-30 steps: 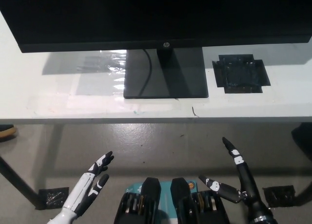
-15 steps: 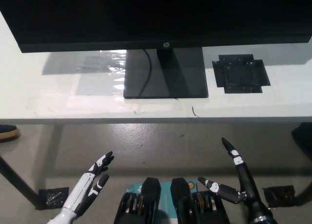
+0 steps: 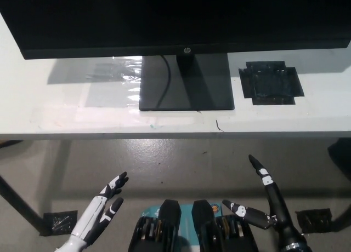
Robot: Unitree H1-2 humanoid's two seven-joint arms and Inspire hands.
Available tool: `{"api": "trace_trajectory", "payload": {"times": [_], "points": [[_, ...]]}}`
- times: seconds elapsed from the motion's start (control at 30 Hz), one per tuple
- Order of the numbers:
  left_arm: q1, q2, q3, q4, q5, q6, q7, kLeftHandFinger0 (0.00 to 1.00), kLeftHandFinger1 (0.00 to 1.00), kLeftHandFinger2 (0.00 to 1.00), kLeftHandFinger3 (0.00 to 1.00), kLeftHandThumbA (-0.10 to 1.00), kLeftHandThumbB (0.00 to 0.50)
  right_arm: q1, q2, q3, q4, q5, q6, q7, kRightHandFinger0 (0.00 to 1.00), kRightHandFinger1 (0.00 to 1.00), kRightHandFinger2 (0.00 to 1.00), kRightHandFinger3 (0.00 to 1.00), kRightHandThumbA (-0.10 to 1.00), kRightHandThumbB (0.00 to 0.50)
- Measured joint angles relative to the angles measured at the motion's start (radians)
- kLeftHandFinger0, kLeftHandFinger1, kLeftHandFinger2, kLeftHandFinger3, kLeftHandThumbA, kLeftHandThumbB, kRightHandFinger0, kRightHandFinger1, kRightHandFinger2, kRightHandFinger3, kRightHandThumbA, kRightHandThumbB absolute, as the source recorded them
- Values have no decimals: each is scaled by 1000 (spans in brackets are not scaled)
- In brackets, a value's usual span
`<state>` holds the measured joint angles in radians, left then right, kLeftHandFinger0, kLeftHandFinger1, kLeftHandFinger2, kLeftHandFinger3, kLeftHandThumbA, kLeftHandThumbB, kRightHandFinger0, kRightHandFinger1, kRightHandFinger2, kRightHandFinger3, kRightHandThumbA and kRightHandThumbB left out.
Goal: The monitor is placed at the center of the table and the robot uses both its hand to grab the left and right sides of the monitor to tilt the angle of the monitor downwards
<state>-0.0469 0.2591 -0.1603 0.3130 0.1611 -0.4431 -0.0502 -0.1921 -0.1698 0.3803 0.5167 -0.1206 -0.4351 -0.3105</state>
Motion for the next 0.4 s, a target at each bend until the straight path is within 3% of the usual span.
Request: {"api": "trace_trajectory", "payload": {"times": [0.4], "points": [[11, -3, 0, 0, -1, 0, 0, 1000, 1000, 1000, 1000, 1000, 234, 2, 0, 7, 0, 1, 0, 9, 1000, 1000, 1000, 1000, 984, 446]]}}
